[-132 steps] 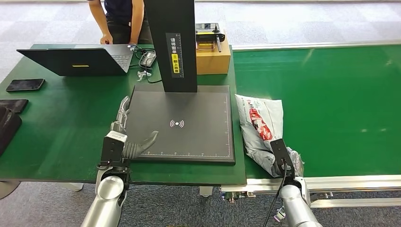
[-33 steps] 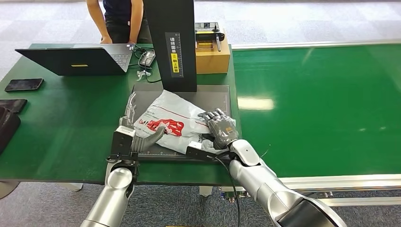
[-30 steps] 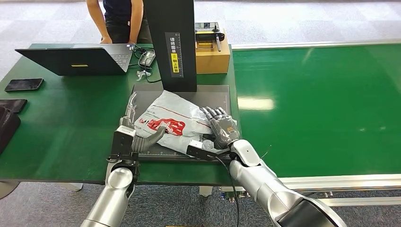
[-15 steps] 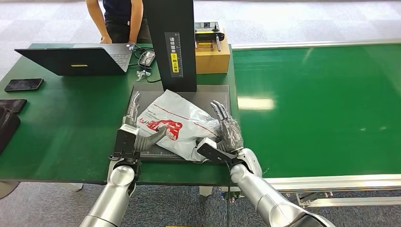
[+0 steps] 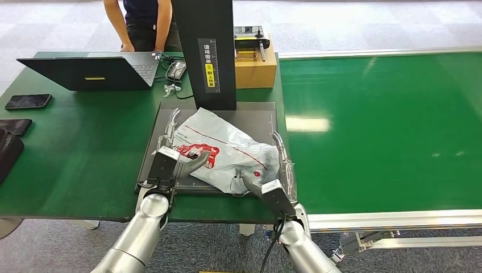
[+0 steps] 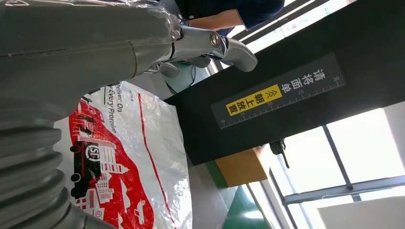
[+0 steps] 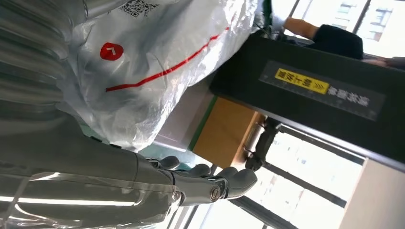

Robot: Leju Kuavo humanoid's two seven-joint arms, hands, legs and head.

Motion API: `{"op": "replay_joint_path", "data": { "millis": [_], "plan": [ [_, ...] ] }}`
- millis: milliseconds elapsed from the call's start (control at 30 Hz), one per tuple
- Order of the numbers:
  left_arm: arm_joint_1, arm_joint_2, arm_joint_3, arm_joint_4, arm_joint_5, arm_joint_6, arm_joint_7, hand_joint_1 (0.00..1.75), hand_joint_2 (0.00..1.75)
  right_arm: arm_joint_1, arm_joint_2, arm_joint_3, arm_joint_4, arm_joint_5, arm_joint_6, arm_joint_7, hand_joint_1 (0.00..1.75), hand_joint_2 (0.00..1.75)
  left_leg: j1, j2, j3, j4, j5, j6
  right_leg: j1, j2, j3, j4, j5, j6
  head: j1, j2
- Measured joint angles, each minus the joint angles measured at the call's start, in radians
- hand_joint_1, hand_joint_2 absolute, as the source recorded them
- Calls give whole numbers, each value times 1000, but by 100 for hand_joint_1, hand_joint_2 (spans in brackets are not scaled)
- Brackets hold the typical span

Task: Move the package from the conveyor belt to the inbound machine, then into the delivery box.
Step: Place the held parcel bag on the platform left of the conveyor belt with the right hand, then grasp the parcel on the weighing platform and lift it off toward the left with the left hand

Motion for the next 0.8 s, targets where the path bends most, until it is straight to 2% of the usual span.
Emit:
{"op": "replay_joint_path", "data": {
  "millis": [233,433,800],
  "plan": [
    [-4,12,-24,-3,-83,-17,50,0,175,63,-23,-23,-166,-35,19,4,0,175,0,0,0,0,0,0,0,0,0,0,0,0,0,0],
    [12,43,-65,-66,-220,-104,117,0,175,107,-41,-42,-257,-57,29,11,0,175,0,0,0,0,0,0,0,0,0,0,0,0,0,0],
    [33,100,-78,-146,-358,-194,186,0,175,144,-56,-85,-422,-157,147,55,0,175,0,0,0,0,0,0,0,0,0,0,0,0,0,0]
  ]
}}
